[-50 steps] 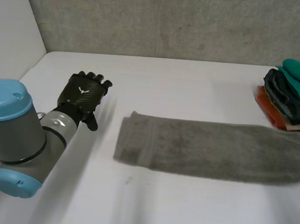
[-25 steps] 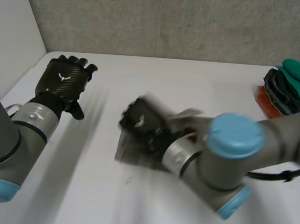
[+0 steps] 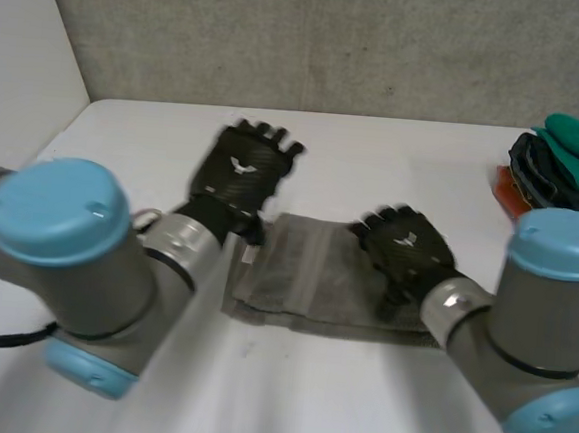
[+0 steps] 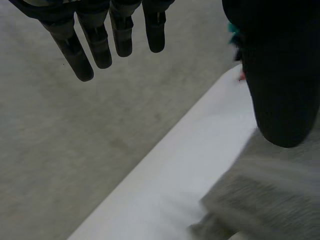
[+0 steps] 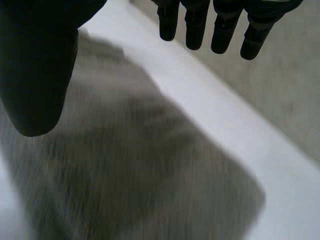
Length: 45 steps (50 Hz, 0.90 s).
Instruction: Fold the laundry.
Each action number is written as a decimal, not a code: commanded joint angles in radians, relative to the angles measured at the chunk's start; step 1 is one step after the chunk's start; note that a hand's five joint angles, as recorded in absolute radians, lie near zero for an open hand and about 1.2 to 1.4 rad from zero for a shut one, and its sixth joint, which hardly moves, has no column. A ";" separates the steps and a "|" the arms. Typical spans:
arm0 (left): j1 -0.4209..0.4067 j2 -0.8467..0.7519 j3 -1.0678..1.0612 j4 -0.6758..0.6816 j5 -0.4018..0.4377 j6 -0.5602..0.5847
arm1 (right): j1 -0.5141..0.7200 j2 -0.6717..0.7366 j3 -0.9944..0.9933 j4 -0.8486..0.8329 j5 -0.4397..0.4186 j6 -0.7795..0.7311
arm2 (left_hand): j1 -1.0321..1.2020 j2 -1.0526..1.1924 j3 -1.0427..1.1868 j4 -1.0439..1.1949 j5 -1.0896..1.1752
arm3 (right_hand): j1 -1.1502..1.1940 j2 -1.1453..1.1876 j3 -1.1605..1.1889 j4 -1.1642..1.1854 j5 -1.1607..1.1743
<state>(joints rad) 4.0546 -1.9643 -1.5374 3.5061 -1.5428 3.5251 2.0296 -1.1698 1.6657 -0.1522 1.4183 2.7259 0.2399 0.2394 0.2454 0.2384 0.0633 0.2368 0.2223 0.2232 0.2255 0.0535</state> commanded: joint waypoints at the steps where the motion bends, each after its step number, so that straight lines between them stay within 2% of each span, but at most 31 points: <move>1: -0.083 -0.182 0.128 -0.013 -0.011 0.003 | -0.130 0.019 0.100 0.008 0.002 -0.075 | 0.009 0.009 0.003 0.010 0.011 | 0.261 0.276 0.275 0.273 0.270; 2: -0.086 -0.195 0.137 -0.013 -0.016 0.003 | -0.149 0.033 0.107 -0.004 0.013 -0.104 | 0.009 0.009 0.003 0.010 0.011 | 0.448 0.463 0.462 0.459 0.457; 5: -0.086 -0.196 0.137 -0.016 -0.031 0.003 | -0.170 0.052 0.103 -0.006 0.042 -0.155 | 0.009 0.009 0.003 0.010 0.011 | 0.778 0.792 0.791 0.789 0.787; 6: -0.085 -0.188 0.132 -0.019 -0.040 0.003 | -0.178 0.052 0.095 -0.007 0.071 -0.196 | 0.009 0.009 0.003 0.010 0.011 | 1.119 1.133 1.132 1.130 1.128; 7: -0.085 -0.179 0.131 -0.022 -0.045 0.003 | -0.181 0.049 0.094 -0.012 0.085 -0.219 | 0.006 0.006 0.000 0.007 0.008 | 1.159 1.174 1.173 1.170 1.168; 11: -0.060 -0.085 0.096 -0.032 -0.068 -0.005 | -0.183 0.041 0.051 -0.065 0.120 -0.307 | 0.006 0.006 0.000 0.007 0.008 | 1.159 1.174 1.173 1.171 1.168; 14: -0.002 -0.007 0.042 -0.033 -0.082 -0.008 | -0.152 0.029 -0.007 -0.107 0.125 -0.342 | 0.003 0.003 -0.002 0.004 0.005 | 1.159 1.174 1.173 1.171 1.168; 16: 0.030 0.033 0.007 -0.032 -0.085 -0.008 | -0.094 0.019 -0.033 -0.112 0.117 -0.345 | 0.003 0.003 -0.002 0.004 0.005 | 1.159 1.174 1.173 1.171 1.168; 18: 0.064 0.091 -0.039 -0.032 -0.088 -0.008 | 0.024 0.021 -0.070 -0.135 0.111 -0.356 | 0.000 0.001 -0.005 0.002 0.002 | 1.159 1.174 1.173 1.171 1.168; 20: 0.084 0.122 -0.072 -0.030 -0.088 -0.009 | 0.127 0.038 -0.095 -0.167 0.078 -0.353 | 0.000 0.001 -0.005 0.002 0.002 | 1.159 1.174 1.173 1.171 1.168; 24: 0.118 0.170 -0.144 -0.030 -0.085 -0.009 | 0.245 0.139 -0.099 -0.219 -0.004 -0.360 | -0.003 -0.002 -0.008 -0.001 -0.001 | 1.159 1.174 1.173 1.171 1.168; 29: 0.133 0.174 -0.196 -0.024 -0.083 -0.011 | 0.296 0.217 -0.133 -0.224 -0.035 -0.394 | -0.006 -0.005 -0.011 -0.004 -0.004 | 1.159 1.174 1.173 1.171 1.168; 30: 0.135 0.171 -0.198 -0.024 -0.083 -0.011 | 0.296 0.213 -0.135 -0.224 -0.041 -0.393 | -0.006 -0.005 -0.011 -0.004 -0.004 | 1.137 1.152 1.151 1.149 1.146; 31: 0.135 0.168 -0.196 -0.024 -0.083 -0.012 | 0.296 0.210 -0.136 -0.224 -0.048 -0.390 | -0.009 -0.008 -0.014 -0.007 -0.007 | 0.957 0.971 0.970 0.968 0.966; 32: 0.136 0.167 -0.194 -0.022 -0.082 -0.012 | 0.296 0.202 -0.129 -0.231 -0.047 -0.382 | -0.009 -0.008 -0.014 -0.007 -0.007 | 0.490 0.505 0.504 0.501 0.499; 35: 0.135 0.162 -0.178 -0.019 -0.082 -0.014 | 0.291 0.188 -0.121 -0.231 -0.022 -0.361 | -0.009 -0.008 -0.014 -0.007 -0.007 | -0.059 -0.045 -0.046 -0.048 -0.051; 39: 0.115 0.133 -0.121 -0.019 -0.080 -0.034 | 0.223 0.081 -0.069 -0.216 0.025 -0.256 | -0.009 -0.008 -0.014 -0.007 -0.007 | -0.062 -0.048 -0.049 -0.051 -0.053; 40: 0.101 0.115 -0.092 -0.019 -0.079 -0.052 | 0.172 0.003 -0.029 -0.210 0.034 -0.180 | -0.009 -0.008 -0.014 -0.007 -0.007 | -0.062 -0.048 -0.049 -0.051 -0.053; 45: 0.032 0.045 0.028 -0.025 -0.077 -0.136 | 0.038 -0.132 0.031 -0.162 0.033 0.085 | 0.006 0.006 0.000 0.007 0.008 | -0.062 -0.048 -0.049 -0.051 -0.053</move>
<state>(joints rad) 4.1657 -1.8336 -1.6598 3.4863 -1.6228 3.4843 2.2441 -1.0988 1.6033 -0.3681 1.4283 2.4925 0.2399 0.2393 0.2453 0.2384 0.0633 0.2278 0.2160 0.2058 0.2084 0.0439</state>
